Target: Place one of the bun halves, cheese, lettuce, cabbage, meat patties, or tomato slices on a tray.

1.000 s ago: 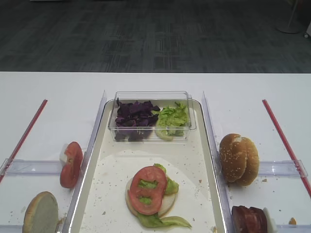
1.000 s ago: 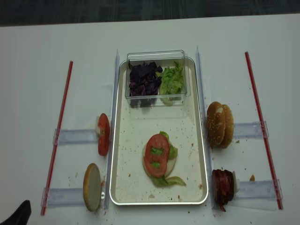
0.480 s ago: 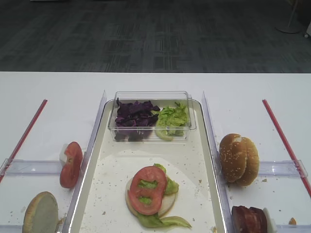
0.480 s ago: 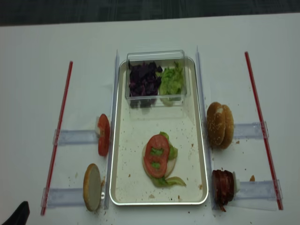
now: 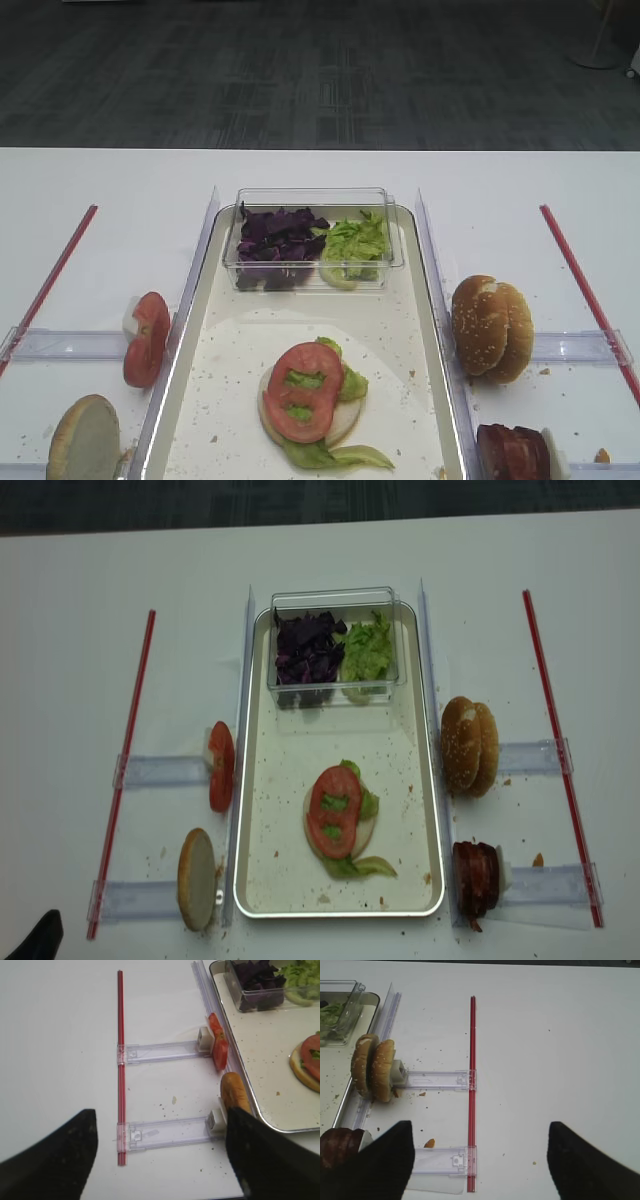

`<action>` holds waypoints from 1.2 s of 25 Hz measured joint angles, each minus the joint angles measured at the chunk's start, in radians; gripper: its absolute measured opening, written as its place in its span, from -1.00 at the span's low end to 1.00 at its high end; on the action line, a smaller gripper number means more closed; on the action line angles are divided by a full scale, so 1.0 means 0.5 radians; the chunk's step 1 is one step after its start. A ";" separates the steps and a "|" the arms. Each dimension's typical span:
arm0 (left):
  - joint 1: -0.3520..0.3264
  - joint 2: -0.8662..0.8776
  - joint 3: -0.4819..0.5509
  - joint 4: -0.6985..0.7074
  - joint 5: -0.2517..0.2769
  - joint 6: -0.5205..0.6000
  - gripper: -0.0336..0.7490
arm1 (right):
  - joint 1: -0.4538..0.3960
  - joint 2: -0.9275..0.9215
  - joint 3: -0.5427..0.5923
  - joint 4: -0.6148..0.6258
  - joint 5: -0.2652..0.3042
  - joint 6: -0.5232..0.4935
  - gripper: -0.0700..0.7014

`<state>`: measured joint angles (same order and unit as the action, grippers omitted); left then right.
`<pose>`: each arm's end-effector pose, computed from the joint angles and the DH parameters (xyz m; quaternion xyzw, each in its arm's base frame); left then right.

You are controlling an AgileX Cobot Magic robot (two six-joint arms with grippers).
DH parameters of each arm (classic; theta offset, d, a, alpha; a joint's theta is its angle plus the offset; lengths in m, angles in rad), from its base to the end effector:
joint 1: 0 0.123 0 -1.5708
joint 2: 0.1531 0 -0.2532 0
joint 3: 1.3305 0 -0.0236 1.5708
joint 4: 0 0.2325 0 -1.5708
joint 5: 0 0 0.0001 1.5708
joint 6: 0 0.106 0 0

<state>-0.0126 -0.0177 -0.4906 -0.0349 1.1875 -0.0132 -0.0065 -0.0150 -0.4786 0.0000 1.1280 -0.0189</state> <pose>0.0162 -0.0036 0.2479 0.0016 0.8825 -0.0234 0.4698 0.0211 -0.0001 0.2499 -0.0054 0.8718 -0.0062 0.4897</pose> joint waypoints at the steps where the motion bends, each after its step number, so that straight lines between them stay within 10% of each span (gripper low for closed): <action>1: 0.000 0.000 0.000 0.000 0.000 -0.001 0.35 | 0.000 0.000 0.000 0.000 0.000 0.000 0.66; 30: 0.004 0.000 0.000 0.000 0.000 -0.004 0.35 | 0.000 0.000 0.000 0.000 0.000 0.000 0.66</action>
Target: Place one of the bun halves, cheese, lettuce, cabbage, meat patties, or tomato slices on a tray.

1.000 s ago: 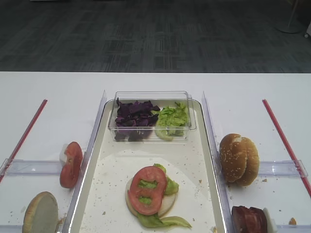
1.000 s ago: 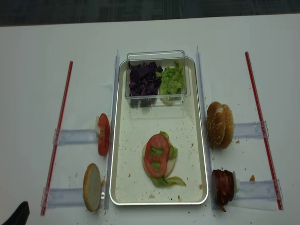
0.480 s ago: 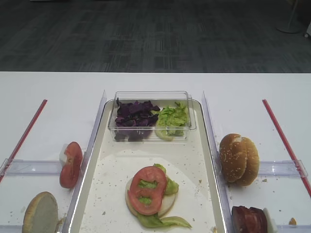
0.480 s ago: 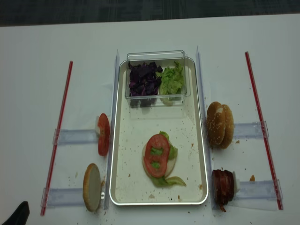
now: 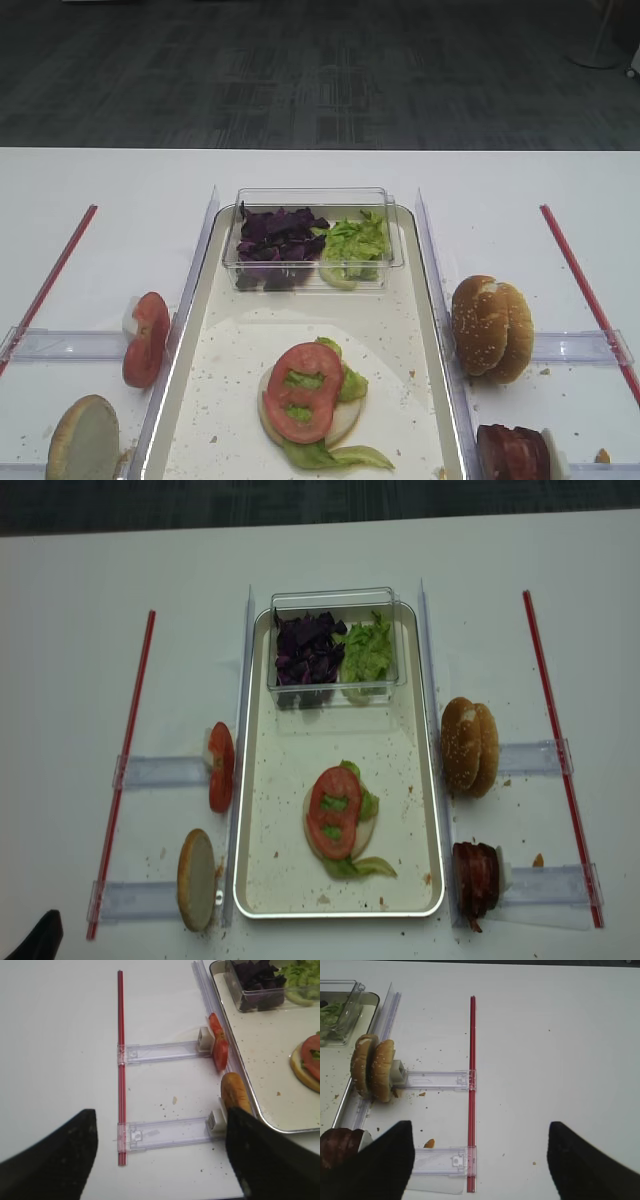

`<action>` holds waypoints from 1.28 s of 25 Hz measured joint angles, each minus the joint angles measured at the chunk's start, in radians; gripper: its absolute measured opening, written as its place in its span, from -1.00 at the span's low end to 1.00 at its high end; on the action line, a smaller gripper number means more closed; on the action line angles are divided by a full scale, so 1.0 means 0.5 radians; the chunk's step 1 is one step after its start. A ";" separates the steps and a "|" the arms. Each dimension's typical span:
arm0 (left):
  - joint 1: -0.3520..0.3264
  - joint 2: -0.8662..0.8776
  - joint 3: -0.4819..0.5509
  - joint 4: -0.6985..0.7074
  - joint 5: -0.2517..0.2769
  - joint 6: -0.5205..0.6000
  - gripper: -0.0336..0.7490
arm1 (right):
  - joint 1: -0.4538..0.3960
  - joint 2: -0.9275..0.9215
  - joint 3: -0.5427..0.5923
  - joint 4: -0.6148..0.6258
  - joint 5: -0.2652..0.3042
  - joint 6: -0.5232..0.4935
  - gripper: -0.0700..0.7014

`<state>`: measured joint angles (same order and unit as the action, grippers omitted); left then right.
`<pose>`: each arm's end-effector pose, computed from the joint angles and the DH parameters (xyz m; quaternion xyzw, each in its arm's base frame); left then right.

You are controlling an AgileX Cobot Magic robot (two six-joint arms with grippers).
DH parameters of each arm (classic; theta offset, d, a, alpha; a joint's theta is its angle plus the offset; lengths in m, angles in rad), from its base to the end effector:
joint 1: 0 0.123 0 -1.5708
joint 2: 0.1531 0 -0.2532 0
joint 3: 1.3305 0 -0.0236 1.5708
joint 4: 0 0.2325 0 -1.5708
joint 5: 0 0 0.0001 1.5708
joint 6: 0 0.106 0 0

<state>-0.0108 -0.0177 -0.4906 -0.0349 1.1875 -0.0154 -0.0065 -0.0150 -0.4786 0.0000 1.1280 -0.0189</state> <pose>0.0162 -0.0036 0.2479 -0.0002 0.8825 -0.0235 0.4698 0.0211 -0.0001 0.2499 -0.0054 0.8718 -0.0062 0.4897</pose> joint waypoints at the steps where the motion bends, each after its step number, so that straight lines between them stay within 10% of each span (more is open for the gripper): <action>1: 0.003 0.000 0.000 0.000 0.000 0.000 0.35 | 0.000 0.000 0.000 0.000 0.000 0.000 0.66; 32: 0.071 0.000 0.000 0.005 0.000 0.004 0.35 | 0.000 0.000 0.000 0.000 0.000 -0.003 0.66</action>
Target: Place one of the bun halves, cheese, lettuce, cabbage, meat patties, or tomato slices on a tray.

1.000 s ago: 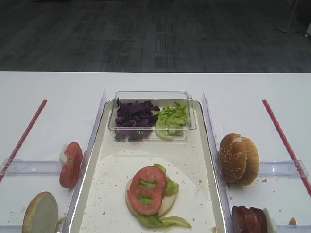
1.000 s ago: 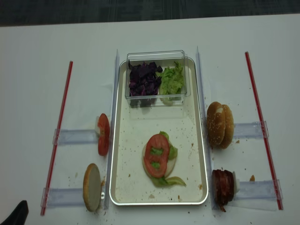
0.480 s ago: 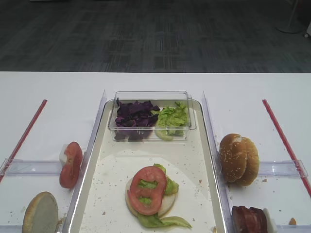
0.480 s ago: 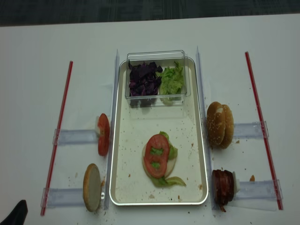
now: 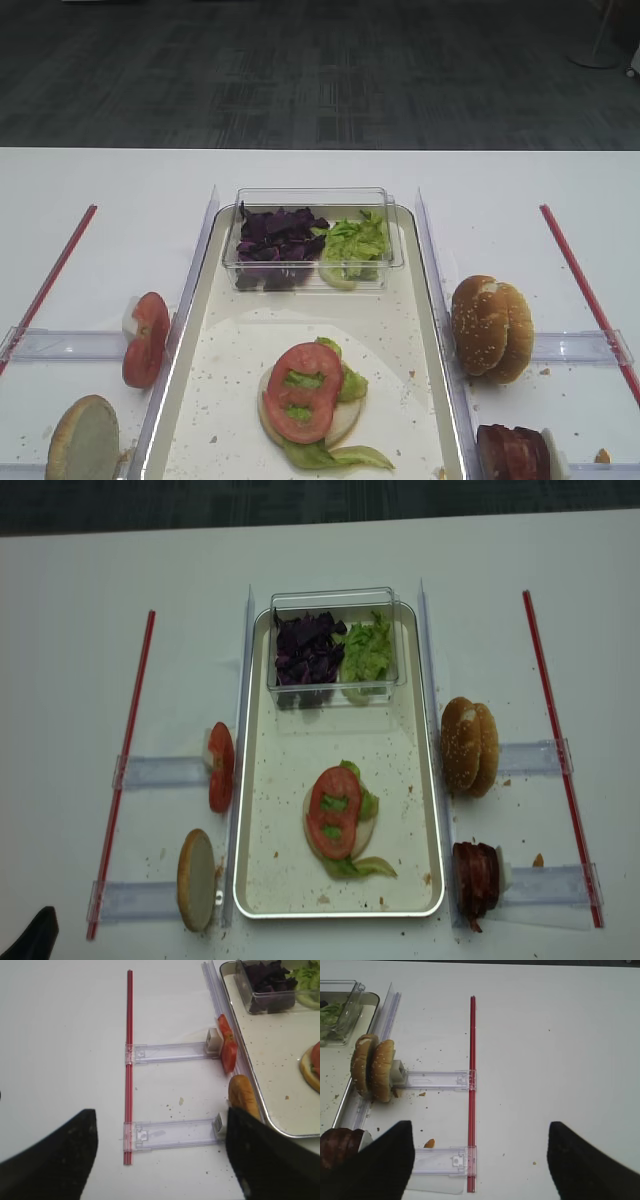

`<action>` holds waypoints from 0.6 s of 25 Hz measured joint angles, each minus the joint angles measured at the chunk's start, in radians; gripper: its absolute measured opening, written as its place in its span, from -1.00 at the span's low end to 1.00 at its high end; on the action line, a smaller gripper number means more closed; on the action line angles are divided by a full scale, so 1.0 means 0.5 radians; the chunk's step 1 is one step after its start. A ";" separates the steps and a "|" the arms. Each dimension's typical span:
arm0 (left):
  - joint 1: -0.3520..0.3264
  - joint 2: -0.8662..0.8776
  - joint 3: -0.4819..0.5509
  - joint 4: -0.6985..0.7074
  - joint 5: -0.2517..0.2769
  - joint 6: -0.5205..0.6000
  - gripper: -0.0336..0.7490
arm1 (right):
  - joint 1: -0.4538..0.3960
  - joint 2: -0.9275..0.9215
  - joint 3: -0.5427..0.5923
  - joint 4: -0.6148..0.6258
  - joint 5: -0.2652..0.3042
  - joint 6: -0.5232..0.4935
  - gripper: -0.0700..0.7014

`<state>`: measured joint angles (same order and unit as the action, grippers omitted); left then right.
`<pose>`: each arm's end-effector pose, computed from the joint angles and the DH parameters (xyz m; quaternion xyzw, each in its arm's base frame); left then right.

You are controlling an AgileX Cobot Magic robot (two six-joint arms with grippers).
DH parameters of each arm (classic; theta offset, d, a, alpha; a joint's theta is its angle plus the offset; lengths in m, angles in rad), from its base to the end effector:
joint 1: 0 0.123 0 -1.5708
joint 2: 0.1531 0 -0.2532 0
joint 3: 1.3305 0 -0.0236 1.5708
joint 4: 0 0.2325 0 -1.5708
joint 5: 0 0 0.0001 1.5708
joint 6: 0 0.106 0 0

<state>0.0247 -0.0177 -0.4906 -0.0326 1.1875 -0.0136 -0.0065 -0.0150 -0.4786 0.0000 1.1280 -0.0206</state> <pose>0.0163 -0.0028 0.2479 -0.0152 0.8824 -0.0136 0.4701 0.0211 -0.0001 0.2499 -0.0061 0.8718 -0.0066 0.4897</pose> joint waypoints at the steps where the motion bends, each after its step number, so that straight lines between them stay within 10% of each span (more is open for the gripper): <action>1: 0.000 0.000 0.000 0.000 0.000 0.004 0.35 | 0.000 0.000 0.000 0.000 0.000 0.000 0.66; 15: 0.000 0.000 0.000 0.050 0.000 0.012 0.35 | 0.000 0.000 0.000 0.000 0.000 0.015 0.66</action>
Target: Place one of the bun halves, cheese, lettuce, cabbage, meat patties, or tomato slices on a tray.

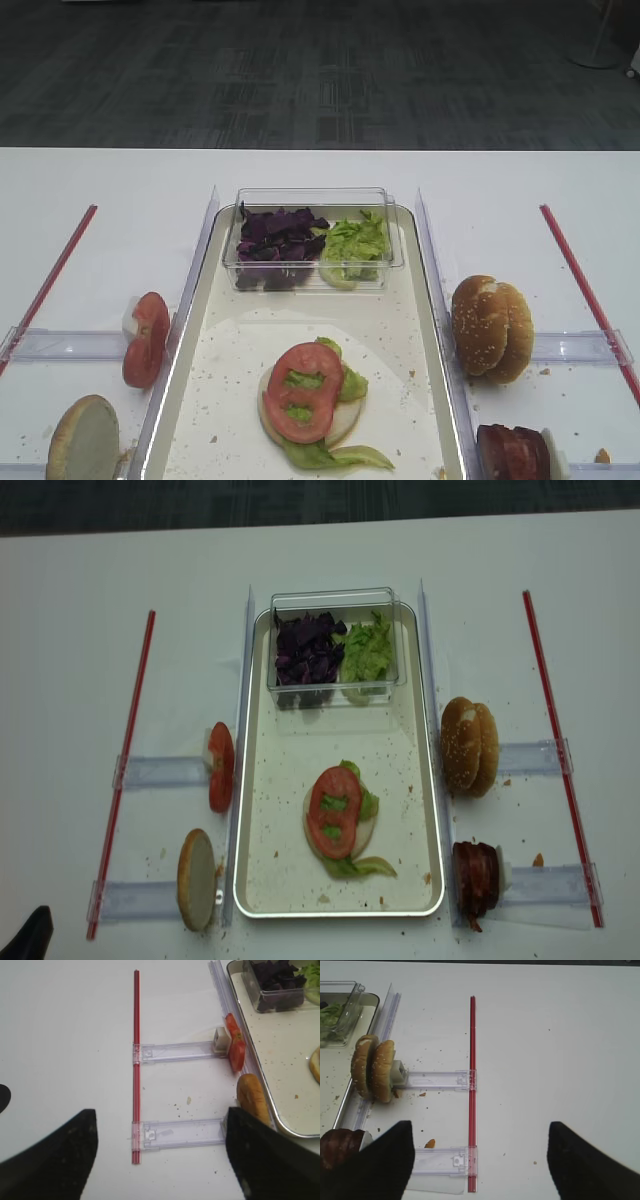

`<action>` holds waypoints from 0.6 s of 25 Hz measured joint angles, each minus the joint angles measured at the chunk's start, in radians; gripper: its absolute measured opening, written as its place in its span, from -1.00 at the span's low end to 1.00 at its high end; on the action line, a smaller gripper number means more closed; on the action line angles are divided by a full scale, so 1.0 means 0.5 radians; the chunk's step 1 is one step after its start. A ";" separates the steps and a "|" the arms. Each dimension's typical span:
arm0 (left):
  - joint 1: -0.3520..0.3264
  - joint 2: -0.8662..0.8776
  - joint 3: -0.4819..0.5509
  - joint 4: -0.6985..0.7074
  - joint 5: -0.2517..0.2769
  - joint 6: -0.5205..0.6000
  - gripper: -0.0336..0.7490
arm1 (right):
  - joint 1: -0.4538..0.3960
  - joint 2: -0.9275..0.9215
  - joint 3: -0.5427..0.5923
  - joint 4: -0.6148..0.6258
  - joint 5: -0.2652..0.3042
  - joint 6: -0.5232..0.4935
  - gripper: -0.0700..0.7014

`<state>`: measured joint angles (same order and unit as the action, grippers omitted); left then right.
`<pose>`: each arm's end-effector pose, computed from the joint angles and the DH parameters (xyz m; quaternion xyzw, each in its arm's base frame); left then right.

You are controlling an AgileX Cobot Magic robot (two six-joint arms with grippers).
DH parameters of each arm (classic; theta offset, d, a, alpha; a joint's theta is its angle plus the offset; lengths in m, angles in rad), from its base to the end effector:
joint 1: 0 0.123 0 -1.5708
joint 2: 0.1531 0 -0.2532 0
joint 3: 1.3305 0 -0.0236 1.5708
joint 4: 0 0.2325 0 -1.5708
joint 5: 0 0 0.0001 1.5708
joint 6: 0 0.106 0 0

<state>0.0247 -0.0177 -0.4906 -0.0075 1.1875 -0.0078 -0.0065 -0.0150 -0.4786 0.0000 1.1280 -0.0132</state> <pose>0.0163 -0.0003 0.2479 -0.0139 0.8825 0.0002 0.4701 0.0211 -0.0001 0.2499 -0.0029 0.8719 -0.0048 0.4897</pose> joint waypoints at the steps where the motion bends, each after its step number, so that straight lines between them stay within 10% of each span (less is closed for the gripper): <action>1: 0.000 0.000 0.000 0.000 0.000 0.000 0.35 | 0.000 0.000 0.000 0.000 0.000 0.000 0.66; 15: 0.000 0.000 0.000 0.000 0.000 0.004 0.35 | 0.000 0.000 0.000 0.000 0.000 0.000 0.66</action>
<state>0.0247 -0.0177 -0.4906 -0.0075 1.1875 -0.0060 -0.0065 -0.0150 -0.4786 0.0000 1.1280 -0.0132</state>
